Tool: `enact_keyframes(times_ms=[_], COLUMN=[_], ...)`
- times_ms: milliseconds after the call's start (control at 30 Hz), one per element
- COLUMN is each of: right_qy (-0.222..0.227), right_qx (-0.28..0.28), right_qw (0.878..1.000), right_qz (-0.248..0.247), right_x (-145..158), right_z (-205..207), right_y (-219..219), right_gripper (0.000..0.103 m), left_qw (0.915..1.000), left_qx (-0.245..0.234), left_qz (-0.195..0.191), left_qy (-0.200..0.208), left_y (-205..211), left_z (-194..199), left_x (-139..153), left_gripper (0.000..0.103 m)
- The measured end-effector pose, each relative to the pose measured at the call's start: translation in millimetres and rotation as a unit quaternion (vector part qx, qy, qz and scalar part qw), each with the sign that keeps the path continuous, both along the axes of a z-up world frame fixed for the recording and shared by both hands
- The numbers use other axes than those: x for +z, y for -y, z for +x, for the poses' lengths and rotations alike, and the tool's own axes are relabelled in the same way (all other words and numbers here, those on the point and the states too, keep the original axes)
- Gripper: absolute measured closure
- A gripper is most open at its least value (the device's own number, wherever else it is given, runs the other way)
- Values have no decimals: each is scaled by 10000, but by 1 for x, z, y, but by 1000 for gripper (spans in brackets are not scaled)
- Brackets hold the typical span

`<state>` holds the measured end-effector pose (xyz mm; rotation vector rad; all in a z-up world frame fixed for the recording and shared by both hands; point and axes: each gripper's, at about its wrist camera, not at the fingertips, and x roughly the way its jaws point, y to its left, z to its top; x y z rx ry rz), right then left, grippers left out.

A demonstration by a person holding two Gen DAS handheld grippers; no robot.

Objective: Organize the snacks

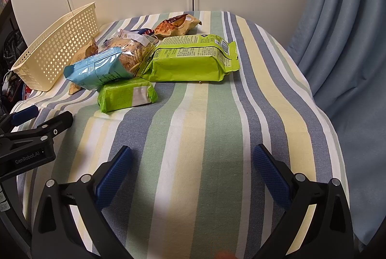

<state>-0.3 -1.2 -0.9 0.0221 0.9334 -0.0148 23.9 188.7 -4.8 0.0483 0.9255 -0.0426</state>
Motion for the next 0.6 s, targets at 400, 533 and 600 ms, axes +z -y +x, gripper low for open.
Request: enact_keyframes(times_ms=[400, 533, 600], right_qy=[-1, -4, -6], right_qx=[0, -1, -3], right_qw=[10000, 10000, 10000], right_qz=[-11, 17, 7], right_x=[1, 1, 1], right_z=[0, 0, 0], right_y=[0, 0, 0], right_gripper=[5, 5, 5], left_qw=[10000, 10000, 10000], left_qx=[1, 3, 2], left_qz=[10, 2, 3], left_qy=[-2, 2, 6], left_y=[3, 3, 2], left_z=[-2, 0, -1], left_x=[2, 1, 1], left_gripper=[2, 2, 2])
